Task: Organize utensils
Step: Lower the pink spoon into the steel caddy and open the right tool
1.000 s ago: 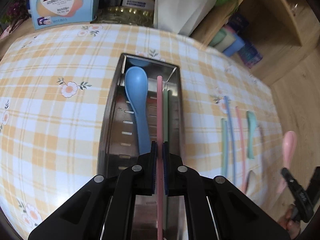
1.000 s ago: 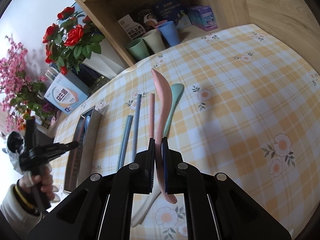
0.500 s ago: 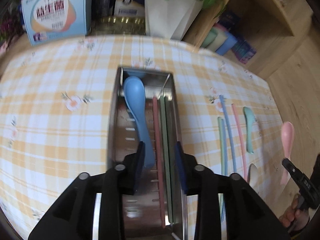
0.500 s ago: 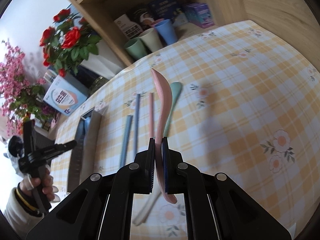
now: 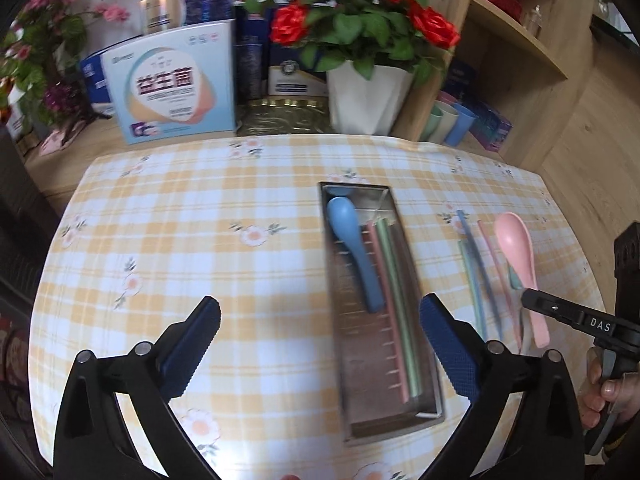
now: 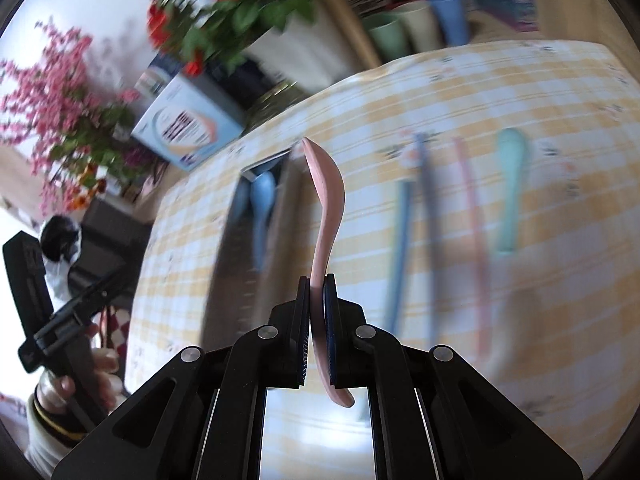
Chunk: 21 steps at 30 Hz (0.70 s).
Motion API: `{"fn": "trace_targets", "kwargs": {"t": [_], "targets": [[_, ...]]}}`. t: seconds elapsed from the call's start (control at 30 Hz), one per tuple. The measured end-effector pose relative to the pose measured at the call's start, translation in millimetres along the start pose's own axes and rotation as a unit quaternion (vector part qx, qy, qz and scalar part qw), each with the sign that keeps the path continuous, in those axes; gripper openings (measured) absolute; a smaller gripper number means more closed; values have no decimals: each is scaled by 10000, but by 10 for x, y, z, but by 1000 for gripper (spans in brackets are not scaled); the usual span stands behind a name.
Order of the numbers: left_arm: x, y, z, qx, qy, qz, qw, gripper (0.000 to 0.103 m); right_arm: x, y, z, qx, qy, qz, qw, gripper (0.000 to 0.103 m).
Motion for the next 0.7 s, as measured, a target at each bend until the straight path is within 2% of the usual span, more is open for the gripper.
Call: {"fn": "trace_targets", "kwargs": {"t": [0.23, 0.33, 0.47, 0.7], "targets": [[196, 345, -228, -90, -239, -255, 9993, 97, 173, 820, 356, -127, 447, -506, 9976, 7], [250, 464, -347, -132, -394, -396, 9984, 97, 307, 989, 527, -95, 749, -507, 9959, 7], [332, 572, -428, -87, -482, -626, 9968, 97, 460, 1056, 728, -4, 1133, -351, 9929, 7], [439, 659, -428, -71, -448, -842, 9954, 97, 540, 1050, 904, 285, 1322, -389, 9900, 7]]}}
Point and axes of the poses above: each gripper's, at about its wrist camera, not at the fingertips, and z roughly the way its jaws point, y to its left, x to its underside, the point moved 10 cm from there along z, roughly the way its jaws point, and after that the axes turned 12 degrees about x, right-handed, at the moved point
